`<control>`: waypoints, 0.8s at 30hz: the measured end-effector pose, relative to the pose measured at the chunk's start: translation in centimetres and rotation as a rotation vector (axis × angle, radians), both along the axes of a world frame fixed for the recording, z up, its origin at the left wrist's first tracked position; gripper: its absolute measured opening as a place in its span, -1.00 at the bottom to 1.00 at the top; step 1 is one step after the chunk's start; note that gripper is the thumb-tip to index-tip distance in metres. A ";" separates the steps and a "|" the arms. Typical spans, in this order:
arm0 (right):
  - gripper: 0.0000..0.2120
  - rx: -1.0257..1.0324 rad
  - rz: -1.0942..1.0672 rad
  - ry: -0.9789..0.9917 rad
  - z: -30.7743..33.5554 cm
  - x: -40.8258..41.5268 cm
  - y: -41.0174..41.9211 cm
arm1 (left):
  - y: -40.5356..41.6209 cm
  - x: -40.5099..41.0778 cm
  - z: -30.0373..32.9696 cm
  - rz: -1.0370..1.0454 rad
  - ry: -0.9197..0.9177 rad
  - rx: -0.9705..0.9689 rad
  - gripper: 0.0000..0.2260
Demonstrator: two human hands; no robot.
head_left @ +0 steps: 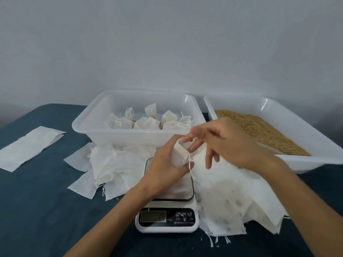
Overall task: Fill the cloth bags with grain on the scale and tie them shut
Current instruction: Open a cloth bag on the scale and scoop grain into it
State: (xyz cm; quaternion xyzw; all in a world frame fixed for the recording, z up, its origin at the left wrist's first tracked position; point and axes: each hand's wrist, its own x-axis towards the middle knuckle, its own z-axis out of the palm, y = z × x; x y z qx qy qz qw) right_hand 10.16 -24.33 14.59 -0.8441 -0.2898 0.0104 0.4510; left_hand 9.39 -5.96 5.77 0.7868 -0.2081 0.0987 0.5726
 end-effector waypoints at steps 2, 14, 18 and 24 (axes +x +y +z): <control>-0.53 0.087 -0.105 -0.023 1.2 0.7 -1.9 | 0.0 0.0 0.1 0.012 0.072 -0.071 -0.60; -0.47 -0.866 -0.598 0.195 -4.9 9.5 -19.1 | -0.7 0.3 -0.5 -0.028 0.232 -0.323 -0.81; -0.74 -0.966 -0.558 0.128 -5.9 10.5 -18.2 | -0.5 0.6 -0.5 -0.016 0.222 -0.341 -0.84; -0.86 -0.837 -0.715 0.032 -5.5 11.9 -19.1 | 0.2 1.1 -0.5 0.021 0.207 -0.356 -0.84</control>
